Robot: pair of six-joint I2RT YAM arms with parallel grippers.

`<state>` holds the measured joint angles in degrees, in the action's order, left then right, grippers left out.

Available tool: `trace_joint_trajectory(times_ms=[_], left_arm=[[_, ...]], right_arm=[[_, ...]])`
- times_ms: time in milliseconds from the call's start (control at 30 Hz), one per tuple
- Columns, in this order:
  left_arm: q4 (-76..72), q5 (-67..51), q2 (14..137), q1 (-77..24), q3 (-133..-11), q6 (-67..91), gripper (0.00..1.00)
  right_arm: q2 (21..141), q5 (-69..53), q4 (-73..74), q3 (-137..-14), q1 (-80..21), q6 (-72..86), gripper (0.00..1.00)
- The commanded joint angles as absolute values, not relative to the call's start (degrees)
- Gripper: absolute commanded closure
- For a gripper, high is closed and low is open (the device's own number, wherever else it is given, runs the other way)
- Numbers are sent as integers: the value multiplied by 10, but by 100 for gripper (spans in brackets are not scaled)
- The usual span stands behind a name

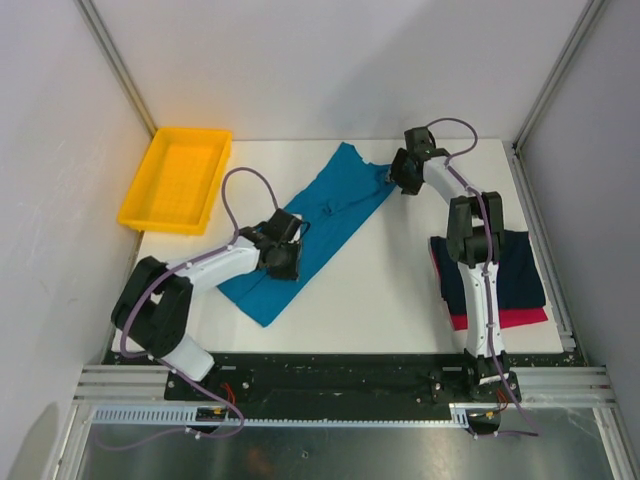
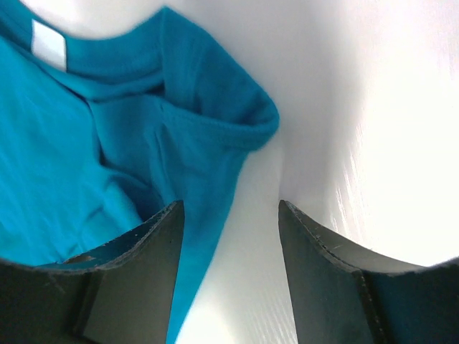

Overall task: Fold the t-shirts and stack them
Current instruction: Rotate the tshirt 90 degrees

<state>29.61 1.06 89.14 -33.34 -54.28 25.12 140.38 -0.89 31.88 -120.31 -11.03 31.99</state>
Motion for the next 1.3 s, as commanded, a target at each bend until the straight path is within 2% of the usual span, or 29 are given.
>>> trace_joint_trajectory(times_ms=[0, 233, 500, 733, 967, 1100, 1267], left_arm=[[318, 66, 923, -332, -569, 235, 66], [336, 85, 969, -340, -565, 246, 68], [343, 45, 988, -384, -577, 265, 69], [342, -24, 1030, -447, -633, 317, 71], [341, -69, 1099, -521, -756, 377, 71], [341, -78, 1081, -524, -786, 364, 69], [342, -62, 958, -504, -737, 353, 63]], right_arm=[[1351, -1, 374, -1176, -108, 293, 41], [1350, -6, 373, -1161, -101, 308, 46], [1394, -21, 334, -1168, -86, 328, 56], [1429, -14, 343, -1232, -67, 332, 56], [1466, -19, 402, -1345, -47, 322, 54], [1427, -19, 423, -1335, -51, 310, 53], [1303, -20, 429, -1214, -80, 306, 52]])
